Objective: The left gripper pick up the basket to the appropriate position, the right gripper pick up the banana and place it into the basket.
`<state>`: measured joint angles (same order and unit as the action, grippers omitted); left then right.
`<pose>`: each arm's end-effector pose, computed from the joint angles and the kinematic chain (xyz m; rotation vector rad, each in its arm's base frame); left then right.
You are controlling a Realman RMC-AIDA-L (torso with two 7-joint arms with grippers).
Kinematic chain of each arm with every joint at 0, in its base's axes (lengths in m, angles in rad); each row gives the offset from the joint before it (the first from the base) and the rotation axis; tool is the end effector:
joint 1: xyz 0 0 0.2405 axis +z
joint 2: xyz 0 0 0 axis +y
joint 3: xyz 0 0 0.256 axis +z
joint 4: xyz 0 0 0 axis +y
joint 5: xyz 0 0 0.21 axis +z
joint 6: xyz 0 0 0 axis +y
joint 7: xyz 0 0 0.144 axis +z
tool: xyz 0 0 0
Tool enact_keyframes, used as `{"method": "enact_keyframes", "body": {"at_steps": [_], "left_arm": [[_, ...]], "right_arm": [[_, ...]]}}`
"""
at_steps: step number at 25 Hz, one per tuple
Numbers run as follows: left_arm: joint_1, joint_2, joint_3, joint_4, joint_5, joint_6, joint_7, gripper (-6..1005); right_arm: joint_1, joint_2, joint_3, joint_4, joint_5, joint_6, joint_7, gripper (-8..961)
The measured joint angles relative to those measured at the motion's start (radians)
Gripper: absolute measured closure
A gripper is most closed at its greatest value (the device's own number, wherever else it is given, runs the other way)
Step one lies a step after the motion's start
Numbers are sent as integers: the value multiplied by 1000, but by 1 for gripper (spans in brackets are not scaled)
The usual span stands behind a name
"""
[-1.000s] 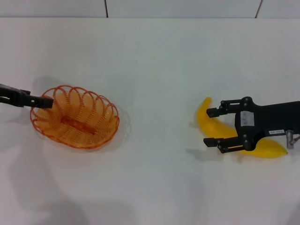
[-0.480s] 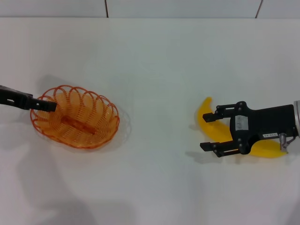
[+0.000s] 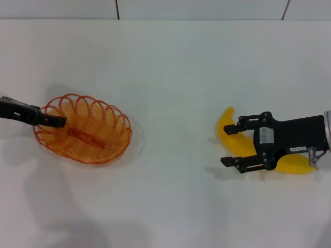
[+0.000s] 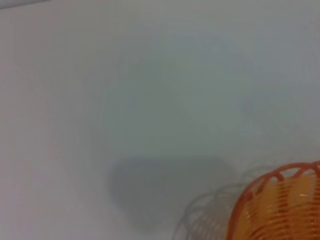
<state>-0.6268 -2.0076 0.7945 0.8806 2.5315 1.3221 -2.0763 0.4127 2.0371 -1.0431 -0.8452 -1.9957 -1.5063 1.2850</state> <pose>-0.2941 0.3847 0.0510 -2.4256 -1.0958 0.1050 0.2744 0.3098 -0.0049 -2.9244 0.2527 0.3084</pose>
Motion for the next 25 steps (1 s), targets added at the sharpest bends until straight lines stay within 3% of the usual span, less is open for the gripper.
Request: {"method": "enact_keyframes", "body": {"at_steps": [23, 25], "left_arm": [[6, -6, 0, -3, 2, -20, 29, 116], [6, -6, 0, -3, 2, -21, 29, 197]], "right_arm": [[0, 0, 0, 0, 0, 0, 1, 189], [0, 0, 0, 0, 0, 0, 1, 189]]}}
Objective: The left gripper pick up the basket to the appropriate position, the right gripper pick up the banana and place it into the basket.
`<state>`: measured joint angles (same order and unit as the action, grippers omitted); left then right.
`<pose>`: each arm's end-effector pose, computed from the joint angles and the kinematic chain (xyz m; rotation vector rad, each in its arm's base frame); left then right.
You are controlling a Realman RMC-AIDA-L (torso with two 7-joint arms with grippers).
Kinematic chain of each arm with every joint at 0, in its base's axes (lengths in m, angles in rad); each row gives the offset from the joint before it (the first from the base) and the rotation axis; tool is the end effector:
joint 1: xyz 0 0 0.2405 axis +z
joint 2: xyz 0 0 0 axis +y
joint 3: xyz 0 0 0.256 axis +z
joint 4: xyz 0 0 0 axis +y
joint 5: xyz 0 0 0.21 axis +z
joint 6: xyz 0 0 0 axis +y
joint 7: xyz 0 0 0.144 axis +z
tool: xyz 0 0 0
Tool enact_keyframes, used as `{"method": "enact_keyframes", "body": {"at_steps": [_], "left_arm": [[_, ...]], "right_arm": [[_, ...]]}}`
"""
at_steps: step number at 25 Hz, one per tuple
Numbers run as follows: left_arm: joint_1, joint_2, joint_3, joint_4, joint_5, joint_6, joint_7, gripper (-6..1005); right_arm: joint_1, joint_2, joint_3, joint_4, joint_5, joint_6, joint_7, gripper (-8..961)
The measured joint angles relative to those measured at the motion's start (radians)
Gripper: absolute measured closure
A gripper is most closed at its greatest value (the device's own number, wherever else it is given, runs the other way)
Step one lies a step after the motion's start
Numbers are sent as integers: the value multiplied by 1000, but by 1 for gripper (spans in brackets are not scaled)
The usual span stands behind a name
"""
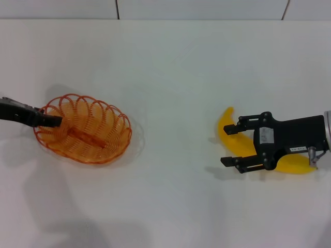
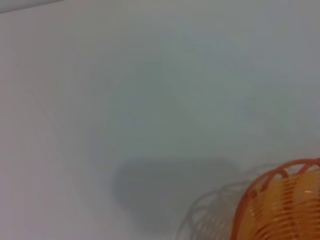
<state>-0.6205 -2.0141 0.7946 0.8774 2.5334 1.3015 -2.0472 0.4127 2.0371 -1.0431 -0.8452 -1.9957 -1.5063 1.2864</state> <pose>-0.2970 0.3842 0.0487 -2.4269 -1.0651 0.1130 0.2744 0.3098 -0.0049 -2.9243 0.2548 0.3086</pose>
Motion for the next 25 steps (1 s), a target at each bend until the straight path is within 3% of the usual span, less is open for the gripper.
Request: {"method": "enact_keyframes", "body": {"at_steps": [8, 25], "left_arm": [[1, 0, 0, 0, 1, -1, 1, 522], [-2, 6, 0, 6, -7, 3, 1, 841]], "right_arm": [[0, 0, 0, 7, 0, 0, 1, 190], [0, 0, 0, 14, 0, 26, 1, 188]]}}
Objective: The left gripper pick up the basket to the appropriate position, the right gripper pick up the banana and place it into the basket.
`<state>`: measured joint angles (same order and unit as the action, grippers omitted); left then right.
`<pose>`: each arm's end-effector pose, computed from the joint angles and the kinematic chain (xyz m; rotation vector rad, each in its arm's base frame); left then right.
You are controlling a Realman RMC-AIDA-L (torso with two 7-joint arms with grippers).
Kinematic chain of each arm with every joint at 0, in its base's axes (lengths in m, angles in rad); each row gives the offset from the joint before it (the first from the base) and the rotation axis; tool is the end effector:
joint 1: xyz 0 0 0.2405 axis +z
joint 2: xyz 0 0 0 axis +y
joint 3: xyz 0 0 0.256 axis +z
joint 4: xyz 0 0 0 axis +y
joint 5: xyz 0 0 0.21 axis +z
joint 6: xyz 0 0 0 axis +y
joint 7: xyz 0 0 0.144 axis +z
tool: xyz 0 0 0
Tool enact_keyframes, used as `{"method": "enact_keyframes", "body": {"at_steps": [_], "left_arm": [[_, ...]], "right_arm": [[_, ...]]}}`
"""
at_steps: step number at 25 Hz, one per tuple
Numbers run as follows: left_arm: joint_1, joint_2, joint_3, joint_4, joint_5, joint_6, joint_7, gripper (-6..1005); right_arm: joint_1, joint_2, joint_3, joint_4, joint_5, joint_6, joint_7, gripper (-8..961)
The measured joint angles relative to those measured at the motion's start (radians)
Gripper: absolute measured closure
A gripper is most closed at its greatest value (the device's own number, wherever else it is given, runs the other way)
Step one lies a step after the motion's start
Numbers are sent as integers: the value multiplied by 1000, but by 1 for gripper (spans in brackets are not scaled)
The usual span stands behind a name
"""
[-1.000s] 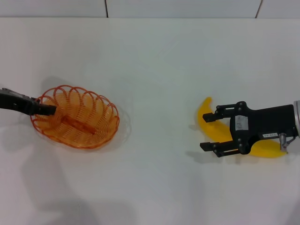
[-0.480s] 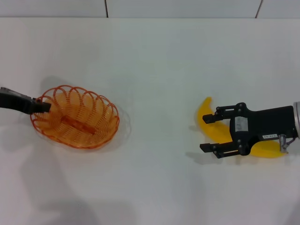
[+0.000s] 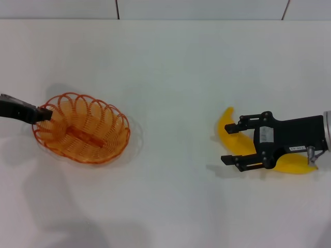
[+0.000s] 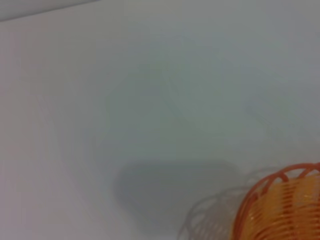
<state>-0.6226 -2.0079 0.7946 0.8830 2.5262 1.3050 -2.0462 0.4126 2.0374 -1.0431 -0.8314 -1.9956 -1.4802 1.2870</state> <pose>-0.2953 0.3861 0.0524 -2.4253 -1.0545 0.1066 0.2779 0.3113 -0.0065 -2.9063 0.2767 0.2973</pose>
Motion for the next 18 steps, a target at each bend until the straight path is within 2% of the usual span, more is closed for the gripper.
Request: {"method": "enact_keyframes", "body": {"at_steps": [2, 11, 18], "left_arm": [[-1, 0, 0, 0, -2, 2, 0, 907], [-7, -19, 0, 2, -71, 0, 45, 912], [-23, -20, 0, -2, -141, 2, 83, 914]], "right_arm": [[0, 0, 0, 0, 0, 0, 0, 189], [0, 0, 0, 5, 0, 0, 0, 190], [1, 0, 0, 6, 0, 0, 0, 189]]}}
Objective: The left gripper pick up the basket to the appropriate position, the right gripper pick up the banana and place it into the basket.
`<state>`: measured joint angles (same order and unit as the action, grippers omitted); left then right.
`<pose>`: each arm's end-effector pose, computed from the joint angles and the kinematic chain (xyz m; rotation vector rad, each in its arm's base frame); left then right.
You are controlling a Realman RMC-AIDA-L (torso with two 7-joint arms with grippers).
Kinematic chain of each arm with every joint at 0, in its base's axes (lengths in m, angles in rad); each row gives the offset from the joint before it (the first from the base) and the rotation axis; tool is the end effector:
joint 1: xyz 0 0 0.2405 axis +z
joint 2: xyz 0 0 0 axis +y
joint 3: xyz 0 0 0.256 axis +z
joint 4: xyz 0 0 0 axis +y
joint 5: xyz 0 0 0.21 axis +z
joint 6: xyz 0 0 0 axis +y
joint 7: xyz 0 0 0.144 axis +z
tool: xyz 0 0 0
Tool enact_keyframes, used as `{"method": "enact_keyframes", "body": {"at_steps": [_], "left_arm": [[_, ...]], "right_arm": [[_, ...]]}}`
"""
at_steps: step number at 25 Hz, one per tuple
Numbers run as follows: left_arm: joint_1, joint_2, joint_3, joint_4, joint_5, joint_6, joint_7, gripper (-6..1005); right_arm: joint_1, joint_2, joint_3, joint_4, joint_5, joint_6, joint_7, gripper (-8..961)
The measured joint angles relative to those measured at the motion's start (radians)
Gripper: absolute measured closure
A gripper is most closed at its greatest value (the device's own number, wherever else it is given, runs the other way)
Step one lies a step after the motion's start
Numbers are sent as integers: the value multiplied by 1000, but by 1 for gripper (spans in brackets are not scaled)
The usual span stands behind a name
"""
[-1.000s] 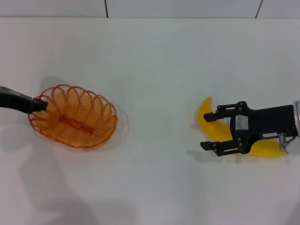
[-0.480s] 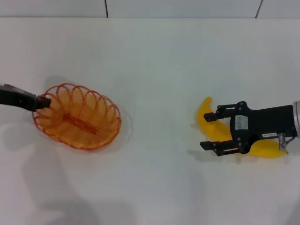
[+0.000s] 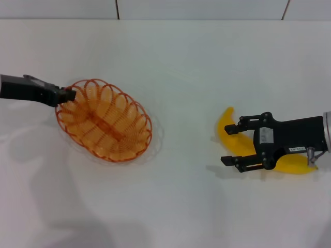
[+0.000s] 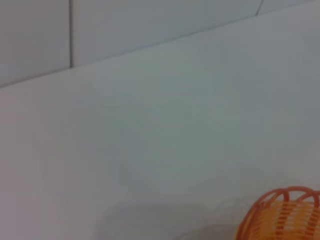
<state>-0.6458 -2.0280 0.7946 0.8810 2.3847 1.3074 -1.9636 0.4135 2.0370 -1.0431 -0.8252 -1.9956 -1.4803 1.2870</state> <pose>-0.2648 0.3964 0.0420 -2.5011 -0.9443 -0.0811 0.2785 0.3108 -0.0073 -2.9086 0.2833 0.2988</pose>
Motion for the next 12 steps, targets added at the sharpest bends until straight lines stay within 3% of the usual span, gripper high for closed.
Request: {"method": "enact_keyframes", "body": {"at_steps": [12], "left_arm": [[-13, -1, 0, -1, -38, -3, 24, 915]], "right_arm": [[1, 0, 0, 0, 0, 0, 0, 189]]}}
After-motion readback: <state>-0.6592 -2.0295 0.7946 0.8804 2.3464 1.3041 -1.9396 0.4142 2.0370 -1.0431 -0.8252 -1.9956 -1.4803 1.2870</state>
